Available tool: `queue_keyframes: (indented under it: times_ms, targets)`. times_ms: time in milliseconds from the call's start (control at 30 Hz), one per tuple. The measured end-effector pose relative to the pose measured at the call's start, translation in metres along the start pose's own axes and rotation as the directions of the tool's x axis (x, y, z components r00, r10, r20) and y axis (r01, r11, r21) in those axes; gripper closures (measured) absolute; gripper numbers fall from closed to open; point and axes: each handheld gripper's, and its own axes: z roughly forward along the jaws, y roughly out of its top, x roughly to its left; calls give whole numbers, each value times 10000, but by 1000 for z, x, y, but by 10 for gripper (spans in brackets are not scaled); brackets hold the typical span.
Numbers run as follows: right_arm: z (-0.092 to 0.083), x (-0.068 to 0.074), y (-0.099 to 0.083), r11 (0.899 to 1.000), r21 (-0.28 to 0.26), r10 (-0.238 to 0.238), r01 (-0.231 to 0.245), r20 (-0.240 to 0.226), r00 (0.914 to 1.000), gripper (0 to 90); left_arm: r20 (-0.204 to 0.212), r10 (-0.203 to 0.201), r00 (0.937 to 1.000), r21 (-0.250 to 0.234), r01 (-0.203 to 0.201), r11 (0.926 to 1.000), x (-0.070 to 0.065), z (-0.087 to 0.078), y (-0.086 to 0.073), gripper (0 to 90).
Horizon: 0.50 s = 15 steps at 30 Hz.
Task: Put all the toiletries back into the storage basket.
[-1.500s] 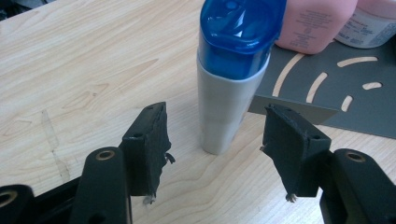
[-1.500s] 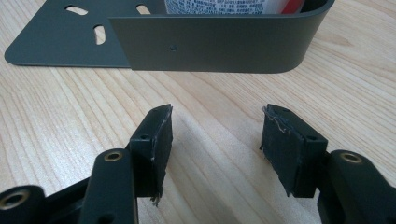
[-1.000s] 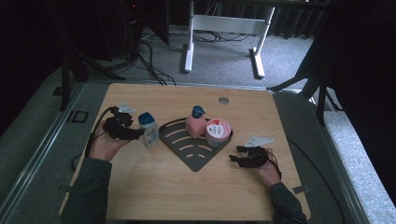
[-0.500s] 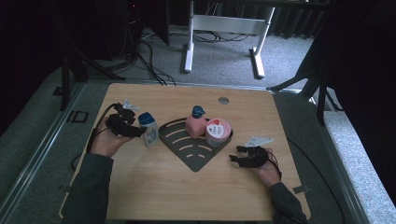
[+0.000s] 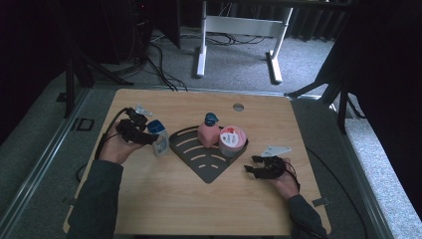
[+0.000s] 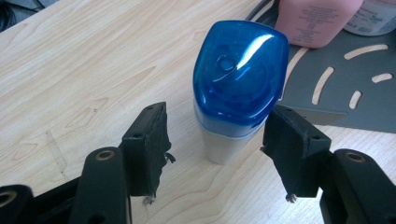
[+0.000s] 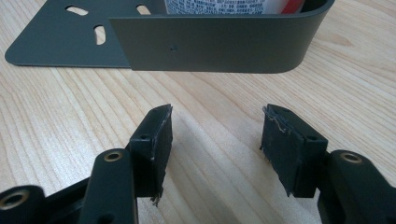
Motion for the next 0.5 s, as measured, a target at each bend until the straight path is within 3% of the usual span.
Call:
queue_keyframes:
  times_ms: [500]
  targets:
    - [0,0,0,10000,-15,34,-34,-16,10000,429,69,287,9996,302,-289,9991,-1,8,10,424]
